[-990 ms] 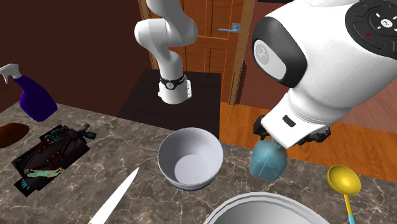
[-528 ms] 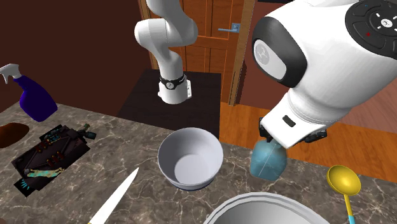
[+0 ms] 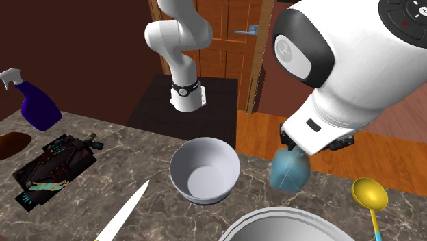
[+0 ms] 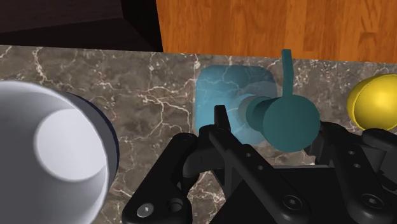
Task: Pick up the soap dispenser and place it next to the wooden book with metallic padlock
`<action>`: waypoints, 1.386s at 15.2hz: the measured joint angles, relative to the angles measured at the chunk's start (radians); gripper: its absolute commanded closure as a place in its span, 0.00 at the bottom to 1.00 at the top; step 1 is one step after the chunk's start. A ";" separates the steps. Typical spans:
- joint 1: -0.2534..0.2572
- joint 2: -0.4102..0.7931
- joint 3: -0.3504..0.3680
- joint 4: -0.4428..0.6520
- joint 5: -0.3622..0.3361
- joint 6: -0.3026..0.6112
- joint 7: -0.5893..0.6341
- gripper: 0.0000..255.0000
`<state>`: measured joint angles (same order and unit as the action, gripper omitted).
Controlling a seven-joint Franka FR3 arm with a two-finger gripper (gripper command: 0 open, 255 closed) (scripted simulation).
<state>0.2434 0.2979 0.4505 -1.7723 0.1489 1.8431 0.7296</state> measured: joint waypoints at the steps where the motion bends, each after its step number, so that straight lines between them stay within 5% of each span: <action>1: -0.001 -0.004 0.000 0.008 0.001 -0.011 0.000 1.00; 21: -0.006 -0.050 0.008 0.216 0.015 -0.258 0.042 1.00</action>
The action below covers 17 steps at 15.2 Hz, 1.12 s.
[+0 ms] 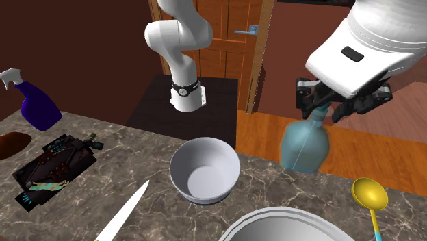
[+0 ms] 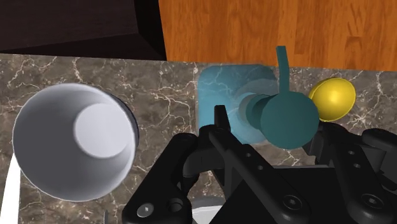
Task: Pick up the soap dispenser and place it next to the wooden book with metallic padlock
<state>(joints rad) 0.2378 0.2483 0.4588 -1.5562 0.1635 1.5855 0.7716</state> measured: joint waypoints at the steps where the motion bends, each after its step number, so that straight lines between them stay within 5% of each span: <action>1: 0.000 -0.003 0.001 0.010 0.001 -0.012 0.003 1.00; 17: 0.021 0.044 0.009 0.283 -0.012 -0.235 0.065 1.00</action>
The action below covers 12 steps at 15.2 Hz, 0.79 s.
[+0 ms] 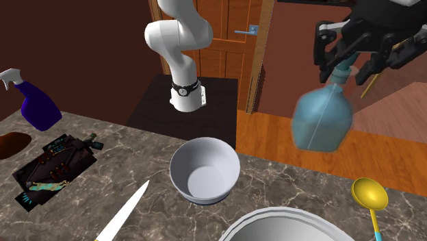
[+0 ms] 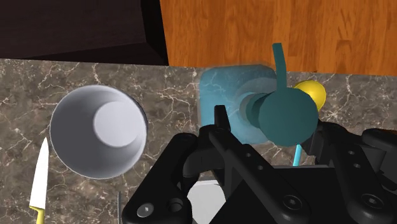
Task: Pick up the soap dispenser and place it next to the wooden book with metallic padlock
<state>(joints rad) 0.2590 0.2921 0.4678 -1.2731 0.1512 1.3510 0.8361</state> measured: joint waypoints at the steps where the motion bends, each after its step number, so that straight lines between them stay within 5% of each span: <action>1: 0.001 0.001 0.001 0.019 0.000 -0.017 0.004 1.00; 12: 0.052 0.110 0.009 0.326 -0.035 -0.213 0.068 1.00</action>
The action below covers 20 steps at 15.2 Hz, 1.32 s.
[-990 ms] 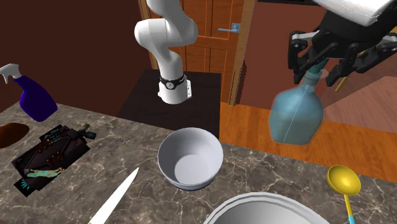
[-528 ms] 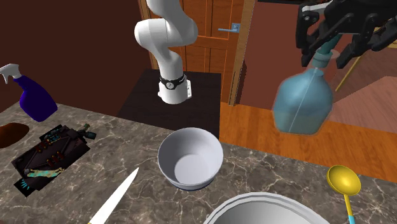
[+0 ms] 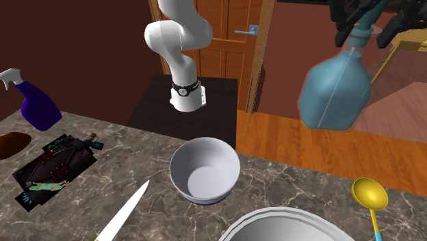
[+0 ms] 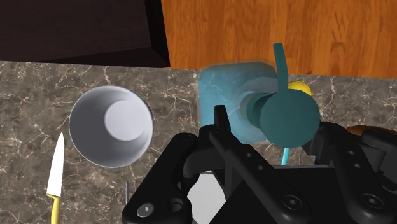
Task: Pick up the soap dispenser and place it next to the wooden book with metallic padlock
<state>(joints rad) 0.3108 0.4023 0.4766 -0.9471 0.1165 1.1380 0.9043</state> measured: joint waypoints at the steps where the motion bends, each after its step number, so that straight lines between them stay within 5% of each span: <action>1: 0.011 0.020 0.001 0.047 -0.007 -0.027 0.009 1.00; 4: 0.052 0.095 0.001 0.209 -0.033 -0.111 0.036 1.00; 5: 0.035 0.072 0.002 0.181 -0.024 -0.109 0.028 1.00; 11: -0.163 -0.221 -0.029 -0.233 0.075 -0.007 -0.148 1.00; 20: -0.311 -0.485 -0.145 -0.515 0.119 -0.024 -0.405 1.00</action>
<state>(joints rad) 0.0002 -0.0827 0.3318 -1.4621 0.2355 1.1142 0.4990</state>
